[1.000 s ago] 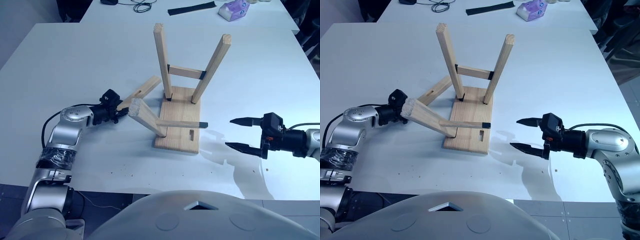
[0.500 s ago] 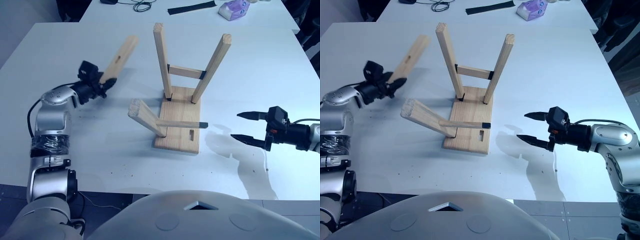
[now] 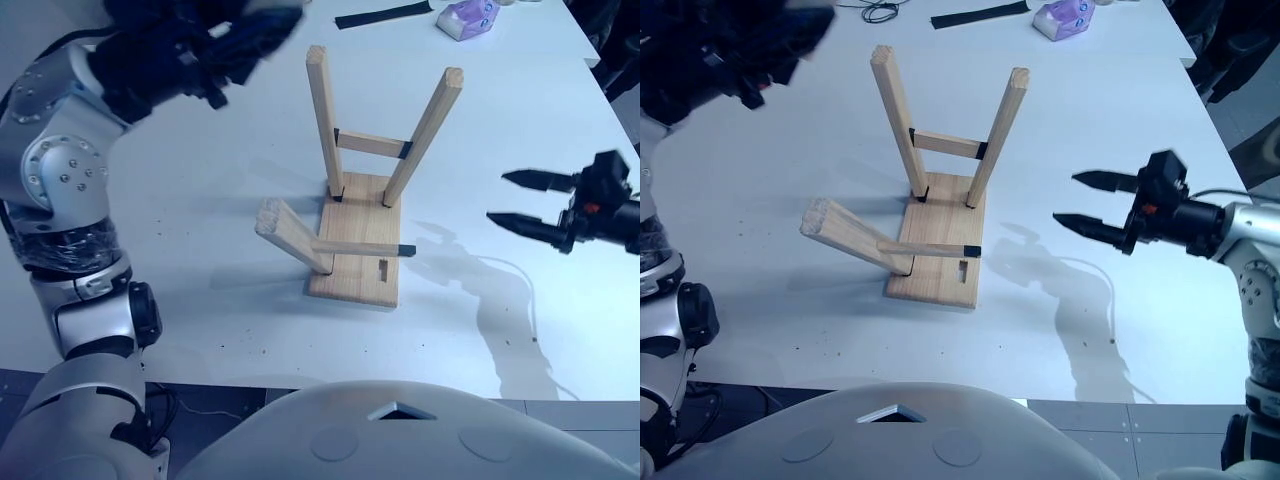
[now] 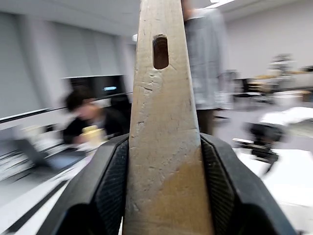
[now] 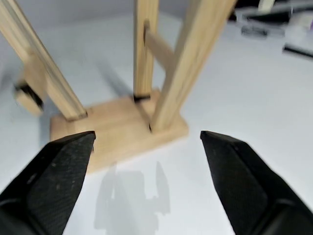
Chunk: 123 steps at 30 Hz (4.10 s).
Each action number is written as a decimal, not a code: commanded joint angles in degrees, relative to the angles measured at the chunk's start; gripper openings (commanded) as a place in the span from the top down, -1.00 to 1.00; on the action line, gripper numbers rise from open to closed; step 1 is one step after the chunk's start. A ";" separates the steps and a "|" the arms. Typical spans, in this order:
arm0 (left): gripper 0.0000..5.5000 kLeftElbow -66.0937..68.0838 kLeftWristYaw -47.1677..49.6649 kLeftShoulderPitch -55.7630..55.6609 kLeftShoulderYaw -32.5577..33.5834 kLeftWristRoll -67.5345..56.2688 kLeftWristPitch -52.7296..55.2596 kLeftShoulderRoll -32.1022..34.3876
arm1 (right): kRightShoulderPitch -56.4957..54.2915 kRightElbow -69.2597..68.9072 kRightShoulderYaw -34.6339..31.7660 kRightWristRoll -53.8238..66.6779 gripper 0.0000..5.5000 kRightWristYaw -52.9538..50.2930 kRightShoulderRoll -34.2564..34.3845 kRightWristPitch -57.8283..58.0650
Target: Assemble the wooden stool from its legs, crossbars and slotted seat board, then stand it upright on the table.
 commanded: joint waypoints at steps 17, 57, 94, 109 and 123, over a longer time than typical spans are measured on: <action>0.25 -4.84 -5.22 6.65 -11.72 -0.78 2.08 -2.12 | -22.17 -5.38 0.34 24.92 -0.45 -5.99 2.92 16.62; 0.25 -0.16 -7.19 5.03 -13.30 1.28 2.61 -2.95 | -22.55 -8.58 4.84 20.63 0.27 -6.62 5.46 15.43; -0.27 5.82 -15.61 25.93 -10.64 22.58 -17.27 13.33 | -3.44 -9.80 3.05 -0.26 0.27 4.11 -4.57 1.81; -0.27 1.35 -16.93 31.26 -12.21 22.50 -17.34 13.49 | 3.72 -19.03 0.86 4.35 0.27 2.48 -3.48 4.20; -0.27 2.44 -17.80 28.08 -13.77 22.37 -16.47 13.39 | 6.54 -22.41 2.69 3.73 0.27 -1.41 -0.99 3.08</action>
